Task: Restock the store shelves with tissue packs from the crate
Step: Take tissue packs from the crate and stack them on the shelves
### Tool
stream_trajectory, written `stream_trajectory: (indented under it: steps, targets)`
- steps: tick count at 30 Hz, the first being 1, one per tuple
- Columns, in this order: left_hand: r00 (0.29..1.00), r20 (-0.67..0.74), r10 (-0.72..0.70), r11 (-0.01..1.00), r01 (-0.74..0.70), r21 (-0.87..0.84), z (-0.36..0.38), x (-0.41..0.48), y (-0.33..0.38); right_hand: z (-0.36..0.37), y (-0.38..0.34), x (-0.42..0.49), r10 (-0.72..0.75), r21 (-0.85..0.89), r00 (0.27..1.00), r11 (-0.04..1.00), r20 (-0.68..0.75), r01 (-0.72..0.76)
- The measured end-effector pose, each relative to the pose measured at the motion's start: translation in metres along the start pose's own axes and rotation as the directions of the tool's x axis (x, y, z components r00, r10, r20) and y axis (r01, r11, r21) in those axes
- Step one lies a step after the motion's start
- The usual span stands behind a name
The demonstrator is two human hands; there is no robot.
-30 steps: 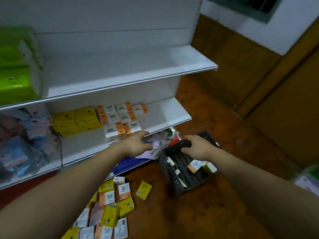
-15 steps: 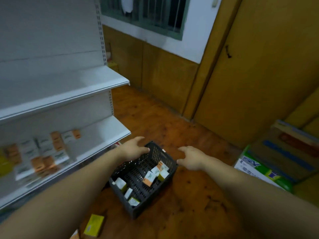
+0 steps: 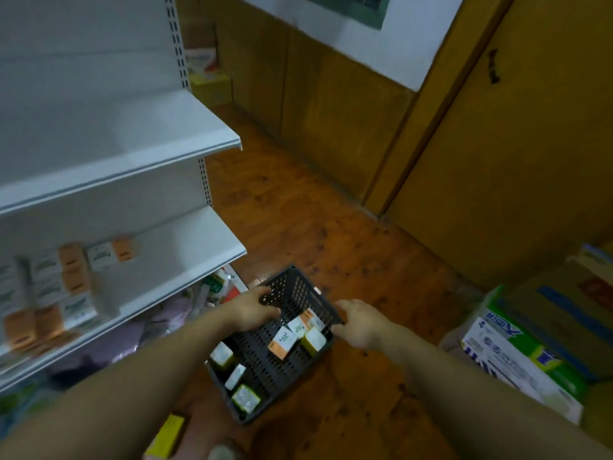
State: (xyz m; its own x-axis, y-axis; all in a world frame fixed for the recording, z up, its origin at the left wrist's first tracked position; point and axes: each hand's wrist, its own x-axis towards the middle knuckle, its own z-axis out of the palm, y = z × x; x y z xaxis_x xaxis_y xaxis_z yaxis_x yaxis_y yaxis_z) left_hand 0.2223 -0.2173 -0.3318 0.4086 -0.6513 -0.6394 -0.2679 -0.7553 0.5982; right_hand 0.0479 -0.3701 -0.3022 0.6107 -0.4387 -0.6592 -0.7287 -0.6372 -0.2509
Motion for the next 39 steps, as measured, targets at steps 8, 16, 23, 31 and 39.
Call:
stream_trajectory:
  steps: [8, 16, 23, 31, 39]
  targets:
    - [0.985, 0.052, -0.167, 0.969, 0.174, -0.176, 0.030, 0.097, -0.016, -0.013, 0.036, 0.121, -0.023, -0.050, 0.990, 0.998, 0.141, 0.030]
    - [0.901, 0.098, -0.423, 0.795, 0.421, -0.437, 0.112, 0.232, -0.053, 0.018, 0.104, 0.271, -0.082, -0.042, 0.954, 0.994, 0.287, 0.098]
    - [0.850, 0.202, -0.487, 0.676, 0.513, -0.529, 0.201, 0.336, -0.099, 0.086, 0.151, 0.375, -0.065, 0.022, 0.930, 0.998, 0.363, 0.061]
    - [0.817, 0.230, -0.529, 0.590, 0.549, -0.592, 0.277, 0.433, -0.154, 0.181, 0.183, 0.481, -0.067, -0.005, 0.917, 0.997, 0.393, 0.075]
    - [0.827, 0.234, -0.511, 0.626, 0.545, -0.558, 0.298, 0.477, -0.178, 0.237, 0.205, 0.528, -0.006, 0.003, 0.901, 1.000, 0.435, 0.005]
